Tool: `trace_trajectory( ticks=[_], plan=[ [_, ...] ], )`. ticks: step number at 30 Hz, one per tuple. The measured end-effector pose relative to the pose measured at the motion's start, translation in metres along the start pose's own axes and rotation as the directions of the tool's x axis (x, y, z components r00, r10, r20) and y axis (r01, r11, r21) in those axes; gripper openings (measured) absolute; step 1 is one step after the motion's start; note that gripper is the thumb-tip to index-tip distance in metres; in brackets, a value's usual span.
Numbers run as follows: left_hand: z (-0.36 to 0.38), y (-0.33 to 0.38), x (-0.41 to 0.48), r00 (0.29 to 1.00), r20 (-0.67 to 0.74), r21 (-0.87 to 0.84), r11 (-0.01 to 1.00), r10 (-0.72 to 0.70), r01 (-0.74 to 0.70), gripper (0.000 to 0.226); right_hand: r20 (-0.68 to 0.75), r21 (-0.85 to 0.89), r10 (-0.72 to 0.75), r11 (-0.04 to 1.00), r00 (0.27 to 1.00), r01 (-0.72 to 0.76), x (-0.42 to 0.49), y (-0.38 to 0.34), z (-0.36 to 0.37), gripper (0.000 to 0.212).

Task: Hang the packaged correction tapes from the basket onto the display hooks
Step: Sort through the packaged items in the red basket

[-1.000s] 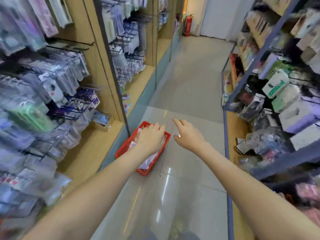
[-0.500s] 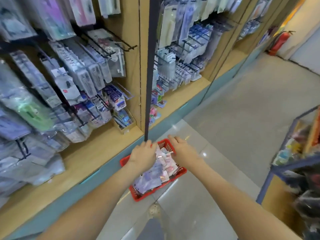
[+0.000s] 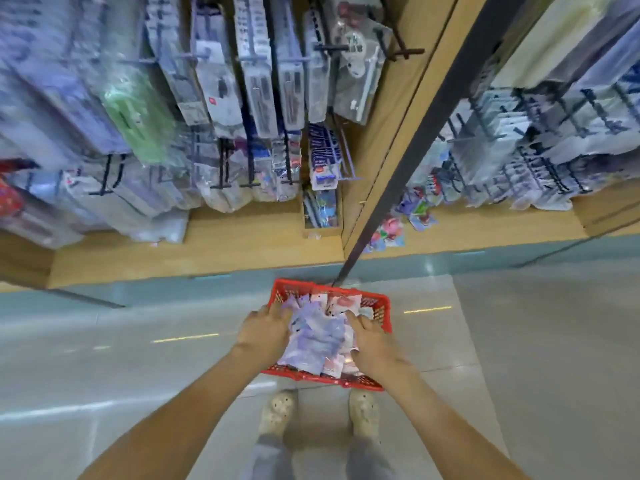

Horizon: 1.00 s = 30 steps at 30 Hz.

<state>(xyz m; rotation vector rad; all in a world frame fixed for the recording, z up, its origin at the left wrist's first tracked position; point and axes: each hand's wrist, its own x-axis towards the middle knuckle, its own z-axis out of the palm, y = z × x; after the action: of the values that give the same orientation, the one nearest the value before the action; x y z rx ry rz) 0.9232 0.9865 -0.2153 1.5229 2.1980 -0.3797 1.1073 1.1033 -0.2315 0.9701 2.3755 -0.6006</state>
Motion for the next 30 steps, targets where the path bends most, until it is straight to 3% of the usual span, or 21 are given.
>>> trace_trajectory(
  ticks=[2,5,9,15,20,23,25,27,28,30],
  plan=[
    [0.017,0.013,0.001,0.995,-0.022,-0.040,0.995,-0.092,0.092,0.066,0.040,-0.048,-0.070,0.996,0.997,0.072,0.009,0.016,0.011,0.076],
    [0.059,0.040,0.000,0.968,0.132,-0.125,0.965,-0.215,0.231,0.061,0.137,-0.074,-0.109,0.990,0.985,0.120,0.020,0.042,0.032,0.077],
    [0.125,0.069,0.014,0.929,0.222,-0.234,0.909,-0.296,0.345,0.052,0.206,-0.074,-0.121,0.988,0.971,0.139,0.046,0.076,0.078,0.074],
    [0.243,0.086,0.065,0.851,0.321,-0.454,0.721,-0.416,0.524,0.054,0.323,-0.042,-0.117,0.990,0.939,0.138,0.113,0.096,0.166,0.083],
    [0.332,0.095,0.133,0.816,0.390,-0.625,0.528,-0.428,0.575,0.054,0.249,0.200,-0.108,0.978,0.963,0.058,0.200,0.094,0.234,0.085],
    [0.370,0.105,0.178,0.806,0.405,-0.754,0.341,-0.432,0.562,0.068,0.147,0.336,-0.055,0.942,0.988,0.002,0.258,0.088,0.265,0.083],
    [0.388,0.109,0.202,0.743,0.464,-0.819,0.086,-0.482,0.567,0.085,0.098,0.415,-0.010,0.909,0.995,-0.032,0.288,0.083,0.282,0.085],
    [0.398,0.111,0.220,0.655,0.517,-0.816,-0.085,-0.551,0.572,0.101,0.060,0.420,0.021,0.906,0.998,-0.044,0.306,0.077,0.294,0.086],
    [0.400,0.111,0.226,0.626,0.525,-0.814,-0.126,-0.576,0.567,0.103,0.040,0.408,0.035,0.912,0.999,-0.048,0.312,0.076,0.298,0.084],
    [0.404,0.112,0.234,0.596,0.542,-0.831,-0.270,-0.593,0.487,0.084,0.012,0.385,0.064,0.921,0.998,-0.064,0.320,0.075,0.304,0.076]
  ],
)
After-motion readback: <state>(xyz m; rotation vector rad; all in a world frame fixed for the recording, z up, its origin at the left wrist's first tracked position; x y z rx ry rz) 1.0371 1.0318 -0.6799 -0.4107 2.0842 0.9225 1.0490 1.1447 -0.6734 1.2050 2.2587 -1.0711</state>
